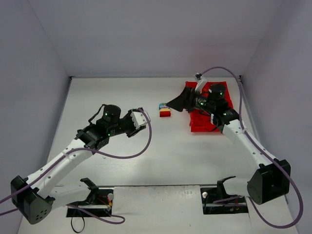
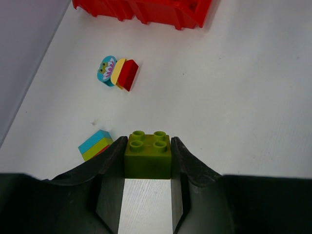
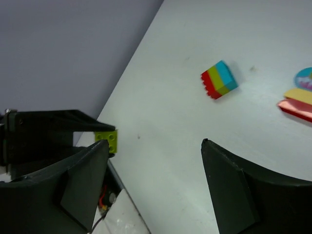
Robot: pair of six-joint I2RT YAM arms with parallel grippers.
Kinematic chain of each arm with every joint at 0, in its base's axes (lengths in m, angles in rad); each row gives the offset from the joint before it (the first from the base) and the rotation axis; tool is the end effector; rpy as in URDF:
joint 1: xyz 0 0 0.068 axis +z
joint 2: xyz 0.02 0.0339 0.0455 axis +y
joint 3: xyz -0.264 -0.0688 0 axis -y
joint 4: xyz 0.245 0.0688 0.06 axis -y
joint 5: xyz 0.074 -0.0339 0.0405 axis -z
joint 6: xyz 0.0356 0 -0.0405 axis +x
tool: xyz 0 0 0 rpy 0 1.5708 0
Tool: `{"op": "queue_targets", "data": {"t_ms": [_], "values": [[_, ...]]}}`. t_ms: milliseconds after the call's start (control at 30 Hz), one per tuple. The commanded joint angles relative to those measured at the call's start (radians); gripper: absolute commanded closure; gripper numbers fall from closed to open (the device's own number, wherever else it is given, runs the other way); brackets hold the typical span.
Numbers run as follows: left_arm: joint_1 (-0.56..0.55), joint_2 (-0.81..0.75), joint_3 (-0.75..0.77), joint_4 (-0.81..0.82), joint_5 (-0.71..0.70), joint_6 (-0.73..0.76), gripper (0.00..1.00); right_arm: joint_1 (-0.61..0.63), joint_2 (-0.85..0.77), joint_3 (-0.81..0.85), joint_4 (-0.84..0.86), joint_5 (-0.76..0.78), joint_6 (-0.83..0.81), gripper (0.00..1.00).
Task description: Sort the legos into containers by color
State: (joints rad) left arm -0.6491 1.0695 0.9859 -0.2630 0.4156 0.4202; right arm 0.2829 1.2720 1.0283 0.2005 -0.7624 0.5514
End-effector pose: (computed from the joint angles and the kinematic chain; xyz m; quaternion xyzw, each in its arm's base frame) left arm 0.1845 -0.1580 0.3481 0.5101 0.6287 -0.2320 0.5393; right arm 0.2756 0.1057 0.3606 -0.1653 0.6988 0.5058 0.4781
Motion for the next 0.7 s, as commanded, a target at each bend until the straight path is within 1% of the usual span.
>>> {"op": "queue_targets", "data": {"t_ms": [0, 200, 300, 667], "values": [[-0.012, -0.042, 0.0, 0.096, 0.022, 0.048, 0.83, 0.106, -0.005, 0.009, 0.12, -0.052, 0.054, 0.27], [-0.021, -0.057, -0.029, 0.117, 0.009, 0.081, 0.83, 0.252, 0.046, 0.006, 0.142, 0.011, 0.055, 0.27], [-0.023, -0.062, -0.036, 0.122, 0.012, 0.097, 0.83, 0.306, 0.081, 0.009, 0.157, 0.043, 0.058, 0.27], [-0.032, -0.075, -0.05, 0.136, -0.001, 0.114, 0.83, 0.397, 0.161, 0.029, 0.197, 0.094, 0.073, 0.29]]}}
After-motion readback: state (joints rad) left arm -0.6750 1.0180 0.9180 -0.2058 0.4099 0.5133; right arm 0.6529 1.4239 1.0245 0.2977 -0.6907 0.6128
